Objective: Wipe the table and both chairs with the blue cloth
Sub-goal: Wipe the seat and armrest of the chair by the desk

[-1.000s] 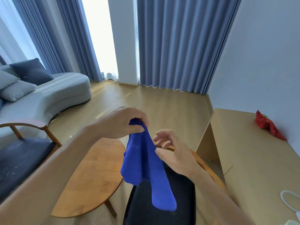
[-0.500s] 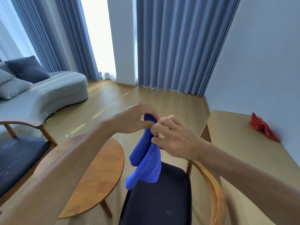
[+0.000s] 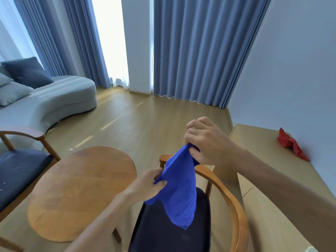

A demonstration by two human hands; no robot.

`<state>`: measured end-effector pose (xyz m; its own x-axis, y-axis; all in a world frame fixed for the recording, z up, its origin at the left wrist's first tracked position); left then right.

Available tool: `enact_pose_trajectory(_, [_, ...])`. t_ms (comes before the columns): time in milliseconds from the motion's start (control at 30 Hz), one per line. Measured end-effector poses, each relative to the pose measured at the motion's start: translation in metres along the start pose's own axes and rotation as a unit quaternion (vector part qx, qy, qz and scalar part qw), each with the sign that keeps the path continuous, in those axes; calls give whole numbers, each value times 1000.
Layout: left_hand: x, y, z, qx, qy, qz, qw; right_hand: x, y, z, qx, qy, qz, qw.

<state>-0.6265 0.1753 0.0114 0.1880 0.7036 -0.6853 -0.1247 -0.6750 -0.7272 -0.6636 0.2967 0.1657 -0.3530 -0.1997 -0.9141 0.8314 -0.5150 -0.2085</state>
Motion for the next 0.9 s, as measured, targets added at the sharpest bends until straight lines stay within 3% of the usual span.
enact_pose_trajectory(200, [-31, -11, 12, 38, -32, 159, 986, 13, -26, -18, 102, 68, 52, 991])
enact_pose_trajectory(333, [-32, -17, 20, 41, -2, 179, 983, 24, -37, -25, 185, 107, 136, 967])
enact_pose_trajectory(567, [-33, -10, 25, -37, -5, 96, 995, 60, -47, -48, 284, 258, 193, 903])
enact_pose_trajectory(900, [-20, 8, 21, -203, -45, -23, 978, 113, -2, -64, 405, 299, 349, 790])
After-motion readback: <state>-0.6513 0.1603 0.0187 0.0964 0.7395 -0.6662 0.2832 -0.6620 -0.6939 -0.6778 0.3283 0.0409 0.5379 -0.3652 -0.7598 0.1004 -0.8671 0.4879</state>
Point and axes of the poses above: each hand's wrist, its own z-axis towards the middle knuckle, its own x-axis out of the palm, y = z × x, the point moved 8 cm from there along z, towards the middle knuckle, and after that the axes turned 5 degrees about x, right-handed, at the moved point
